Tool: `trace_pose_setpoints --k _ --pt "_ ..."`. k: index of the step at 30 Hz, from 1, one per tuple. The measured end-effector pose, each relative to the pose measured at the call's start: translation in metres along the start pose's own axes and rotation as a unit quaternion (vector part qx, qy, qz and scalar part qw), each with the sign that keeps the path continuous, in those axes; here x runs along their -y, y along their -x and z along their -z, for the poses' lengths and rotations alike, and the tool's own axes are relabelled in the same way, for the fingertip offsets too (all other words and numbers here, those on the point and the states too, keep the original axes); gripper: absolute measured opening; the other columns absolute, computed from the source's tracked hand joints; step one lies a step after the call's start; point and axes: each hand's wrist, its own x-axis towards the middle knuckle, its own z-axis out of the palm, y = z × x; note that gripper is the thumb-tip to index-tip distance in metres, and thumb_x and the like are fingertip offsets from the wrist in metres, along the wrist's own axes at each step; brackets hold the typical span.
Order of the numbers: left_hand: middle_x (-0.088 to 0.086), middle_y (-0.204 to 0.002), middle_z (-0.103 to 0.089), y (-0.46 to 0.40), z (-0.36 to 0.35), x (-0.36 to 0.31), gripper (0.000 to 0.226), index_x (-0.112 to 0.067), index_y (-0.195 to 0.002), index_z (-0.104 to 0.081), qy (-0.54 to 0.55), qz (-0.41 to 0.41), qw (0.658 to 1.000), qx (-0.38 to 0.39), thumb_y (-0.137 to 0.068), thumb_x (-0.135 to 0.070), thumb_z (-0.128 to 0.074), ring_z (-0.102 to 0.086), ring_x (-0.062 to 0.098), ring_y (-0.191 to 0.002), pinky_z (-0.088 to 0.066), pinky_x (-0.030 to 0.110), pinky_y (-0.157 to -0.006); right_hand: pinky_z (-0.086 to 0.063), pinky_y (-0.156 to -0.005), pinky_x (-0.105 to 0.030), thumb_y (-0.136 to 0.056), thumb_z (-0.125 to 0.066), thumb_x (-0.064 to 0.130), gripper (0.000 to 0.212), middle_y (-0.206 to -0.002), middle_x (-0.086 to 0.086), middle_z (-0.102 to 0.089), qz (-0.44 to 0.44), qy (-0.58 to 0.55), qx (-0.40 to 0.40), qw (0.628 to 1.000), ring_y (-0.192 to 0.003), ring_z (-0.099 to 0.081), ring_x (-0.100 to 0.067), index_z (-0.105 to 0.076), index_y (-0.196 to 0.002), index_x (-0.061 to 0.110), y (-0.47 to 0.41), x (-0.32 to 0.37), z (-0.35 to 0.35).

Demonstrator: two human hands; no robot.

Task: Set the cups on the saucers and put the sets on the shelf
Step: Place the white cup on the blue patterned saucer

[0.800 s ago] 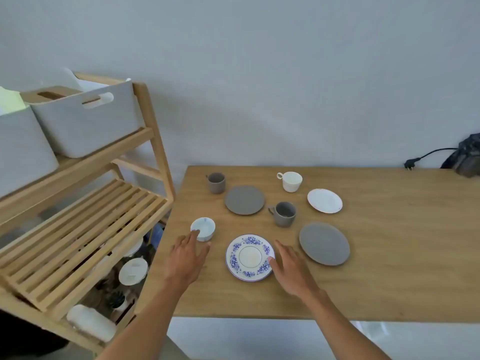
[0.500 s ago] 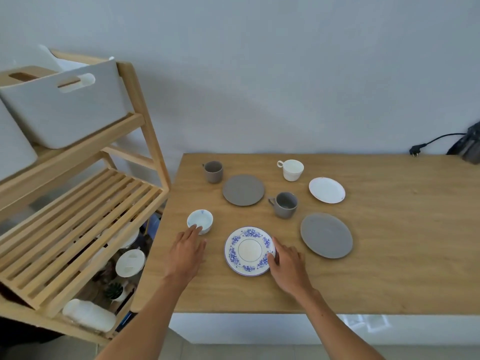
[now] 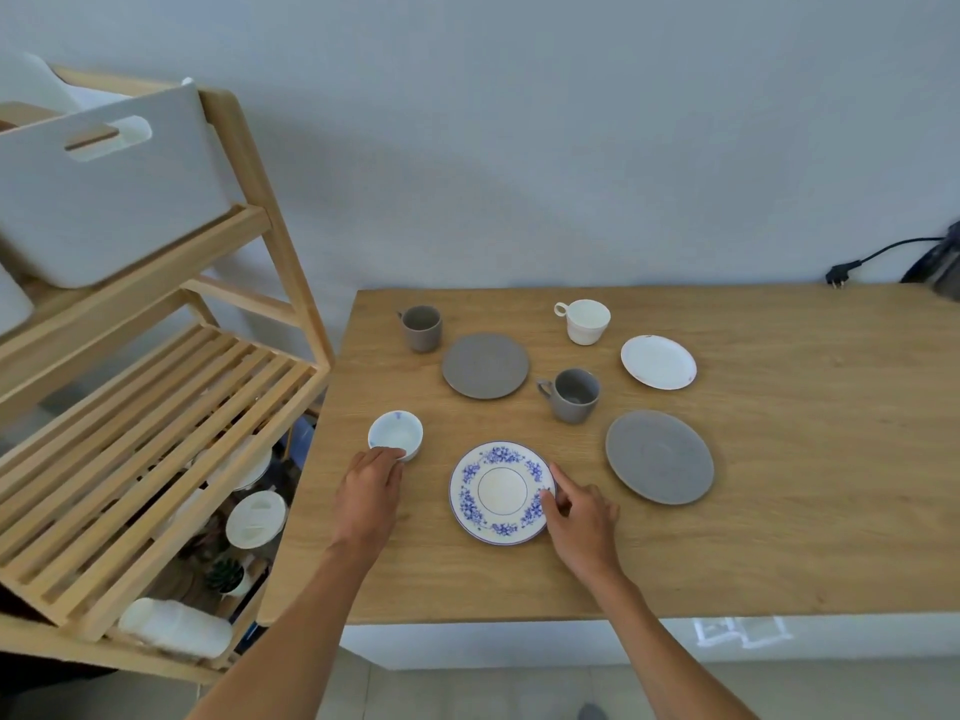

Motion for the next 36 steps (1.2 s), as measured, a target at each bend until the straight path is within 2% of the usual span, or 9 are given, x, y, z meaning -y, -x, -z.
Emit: trace_pose_setpoints --k 7,14,18,23,29,31,36 --pt "0.009 -0.102 -0.072 -0.001 0.001 -0.005 0.018 -0.007 -0.107 -0.071 0.015 -0.007 1.0 -0.009 -0.09 -0.01 -0.064 -0.066 0.026 -0.092 -0.051 0.034 -0.073 -0.02 -0.108 -0.035 -0.103 -0.047 0.035 0.044 -0.081 0.015 -0.058 0.004 -0.01 0.011 1.0 -0.107 -0.048 -0.01 -0.046 -0.147 0.034 0.001 0.0 0.003" --pt "0.004 -0.099 -0.073 0.017 0.0 -0.017 0.02 -0.01 -0.105 -0.072 0.046 -0.077 0.996 -0.019 -0.085 -0.007 -0.071 -0.068 0.019 -0.082 -0.057 0.033 -0.069 -0.015 -0.1 -0.027 -0.102 -0.049 0.036 0.043 -0.083 0.012 -0.061 -0.003 -0.033 0.025 0.999 -0.101 -0.046 -0.007 -0.047 -0.145 0.039 0.0 -0.001 0.005" --pt "0.0 -0.096 -0.073 0.028 -0.006 -0.037 0.018 -0.012 -0.101 -0.074 0.061 -0.119 0.991 -0.01 -0.083 -0.009 -0.073 -0.067 0.017 -0.083 -0.056 0.03 -0.069 -0.019 -0.105 -0.03 -0.102 -0.05 0.038 0.043 -0.088 0.012 -0.064 -0.009 -0.038 0.019 0.999 -0.104 -0.048 -0.008 -0.047 -0.144 0.042 -0.002 -0.004 0.002" --pt "-0.007 -0.087 -0.072 0.036 -0.021 -0.057 0.017 -0.015 -0.098 -0.074 0.039 -0.167 0.985 0.012 -0.081 -0.009 -0.075 -0.062 0.014 -0.087 -0.055 0.033 -0.063 -0.018 -0.102 -0.03 -0.101 -0.052 0.037 0.041 -0.083 0.016 -0.061 -0.009 -0.042 0.019 0.999 -0.102 -0.047 -0.007 -0.05 -0.142 0.039 -0.002 0.001 0.007" --pt "-0.015 -0.085 -0.07 0.046 -0.038 -0.062 0.014 -0.023 -0.099 -0.073 -0.005 -0.19 0.981 0.037 -0.085 -0.021 -0.069 -0.057 0.009 -0.086 -0.052 0.031 -0.055 -0.018 -0.098 -0.029 -0.099 -0.054 0.041 0.04 -0.093 0.012 -0.07 -0.01 -0.052 0.025 0.998 -0.108 -0.054 -0.011 -0.052 -0.14 0.043 -0.006 -0.007 0.002" --pt "-0.015 -0.081 -0.07 0.048 -0.04 -0.066 0.014 -0.024 -0.097 -0.074 -0.019 -0.205 0.978 0.039 -0.084 -0.02 -0.071 -0.058 0.011 -0.081 -0.049 0.027 -0.054 -0.019 -0.099 -0.029 -0.099 -0.053 0.042 0.04 -0.095 0.012 -0.069 -0.012 -0.048 0.027 0.998 -0.11 -0.053 -0.012 -0.051 -0.14 0.044 -0.006 -0.008 0.001" --pt "-0.014 -0.08 -0.069 0.049 -0.049 -0.07 0.013 -0.022 -0.096 -0.073 -0.014 -0.207 0.977 0.043 -0.085 -0.019 -0.067 -0.058 0.012 -0.078 -0.049 0.029 -0.055 -0.02 -0.106 -0.034 -0.103 -0.048 0.035 0.038 -0.087 0.021 -0.054 -0.007 -0.04 0.034 0.999 -0.111 -0.051 -0.012 -0.052 -0.14 0.041 -0.003 -0.003 0.008"
